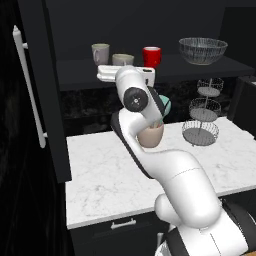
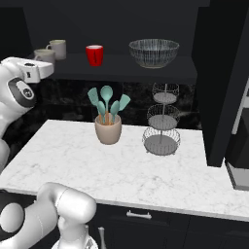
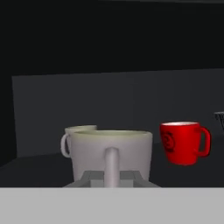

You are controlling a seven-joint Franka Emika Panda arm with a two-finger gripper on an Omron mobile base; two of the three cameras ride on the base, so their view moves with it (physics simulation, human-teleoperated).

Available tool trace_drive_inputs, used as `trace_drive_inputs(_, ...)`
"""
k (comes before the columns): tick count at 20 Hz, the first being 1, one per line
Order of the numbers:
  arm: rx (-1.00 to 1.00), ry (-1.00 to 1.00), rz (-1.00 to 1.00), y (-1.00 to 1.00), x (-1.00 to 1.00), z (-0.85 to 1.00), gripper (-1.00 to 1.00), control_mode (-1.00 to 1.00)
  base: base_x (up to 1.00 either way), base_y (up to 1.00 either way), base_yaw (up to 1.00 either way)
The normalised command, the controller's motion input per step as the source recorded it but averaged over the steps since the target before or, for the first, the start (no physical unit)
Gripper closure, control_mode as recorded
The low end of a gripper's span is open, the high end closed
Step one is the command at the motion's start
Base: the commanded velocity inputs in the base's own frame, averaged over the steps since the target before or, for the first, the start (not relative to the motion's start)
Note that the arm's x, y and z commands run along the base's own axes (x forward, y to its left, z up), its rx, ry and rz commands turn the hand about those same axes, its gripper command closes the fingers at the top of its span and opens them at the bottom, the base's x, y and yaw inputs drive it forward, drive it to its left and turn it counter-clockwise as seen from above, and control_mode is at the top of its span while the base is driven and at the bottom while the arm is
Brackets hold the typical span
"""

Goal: Gather all objects into one cabinet and sort the glasses and bowls to opposite sides.

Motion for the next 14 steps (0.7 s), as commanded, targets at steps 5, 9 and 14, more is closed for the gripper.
trace_drive_inputs(5, 0.00, -0.01, 0.09, 0.14, 0.17, 0.00, 1.00, -1.00, 0.00, 0.00, 0.00)
trace_drive_inputs(9, 0.00, 0.03, 0.05, 0.08, 0.46, 0.00, 1.00, -1.00, 0.00, 0.00, 0.00)
trace_drive_inputs(14, 0.00, 0.00, 0.06, 0.14, 0.15, 0.00, 1.00, -1.00, 0.00, 0.00, 0.00)
